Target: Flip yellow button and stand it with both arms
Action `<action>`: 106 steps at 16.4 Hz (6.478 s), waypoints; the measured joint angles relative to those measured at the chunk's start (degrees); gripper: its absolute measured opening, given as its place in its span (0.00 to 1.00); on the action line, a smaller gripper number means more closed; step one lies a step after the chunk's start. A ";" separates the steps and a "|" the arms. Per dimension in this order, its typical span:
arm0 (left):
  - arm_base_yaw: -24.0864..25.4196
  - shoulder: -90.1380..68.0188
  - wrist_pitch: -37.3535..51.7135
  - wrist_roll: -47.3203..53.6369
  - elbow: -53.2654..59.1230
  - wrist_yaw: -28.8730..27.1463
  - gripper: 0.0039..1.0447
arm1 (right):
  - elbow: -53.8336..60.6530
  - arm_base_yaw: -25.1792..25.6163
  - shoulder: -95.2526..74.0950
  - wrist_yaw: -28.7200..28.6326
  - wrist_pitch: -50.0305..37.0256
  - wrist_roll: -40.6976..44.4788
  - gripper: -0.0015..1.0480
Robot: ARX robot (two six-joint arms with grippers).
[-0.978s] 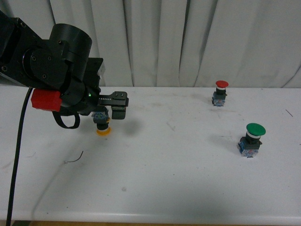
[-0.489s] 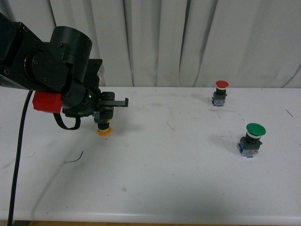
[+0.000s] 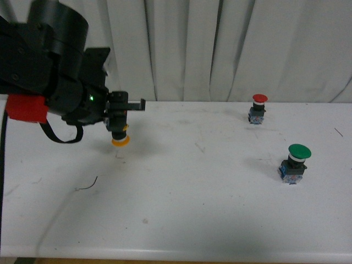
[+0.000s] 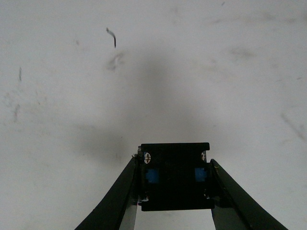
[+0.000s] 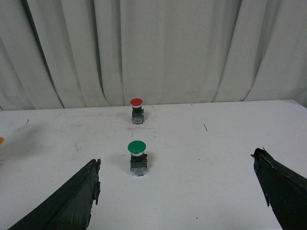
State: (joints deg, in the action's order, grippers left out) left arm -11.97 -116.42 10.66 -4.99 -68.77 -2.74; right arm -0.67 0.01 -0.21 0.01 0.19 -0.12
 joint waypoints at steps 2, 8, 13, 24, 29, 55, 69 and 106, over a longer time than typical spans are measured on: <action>-1.36 7.04 1.84 0.63 4.72 0.50 0.34 | 0.00 0.00 0.00 0.00 0.00 0.00 0.94; -5.88 23.74 4.17 0.96 17.51 1.99 0.33 | 0.00 0.00 0.00 0.00 0.00 -0.02 0.94; -7.78 40.26 5.86 -3.34 30.91 5.22 0.33 | 0.00 0.00 0.00 0.00 0.00 0.00 0.94; -5.40 32.24 56.24 -40.76 44.39 27.04 0.33 | 0.00 0.00 0.00 0.00 0.00 -0.02 0.94; -6.95 27.91 62.82 -49.53 45.64 25.16 0.33 | 0.00 0.00 0.00 0.00 0.00 -0.02 0.94; -8.50 29.46 57.77 -48.15 42.58 25.29 0.33 | -24.28 -10.25 -88.41 -26.84 -73.24 -45.66 0.94; -7.48 28.55 58.88 -48.15 42.62 26.08 0.33 | -32.89 -22.29 -101.48 -21.75 -73.85 -85.74 0.94; -4.70 51.36 40.41 -41.77 51.69 14.58 0.94 | -35.71 -21.31 -103.58 -20.83 -73.59 -84.35 0.34</action>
State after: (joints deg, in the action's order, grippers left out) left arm -16.67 -65.06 51.07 -46.76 -17.08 11.84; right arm -36.38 -21.30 -103.79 -20.82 -73.41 -84.47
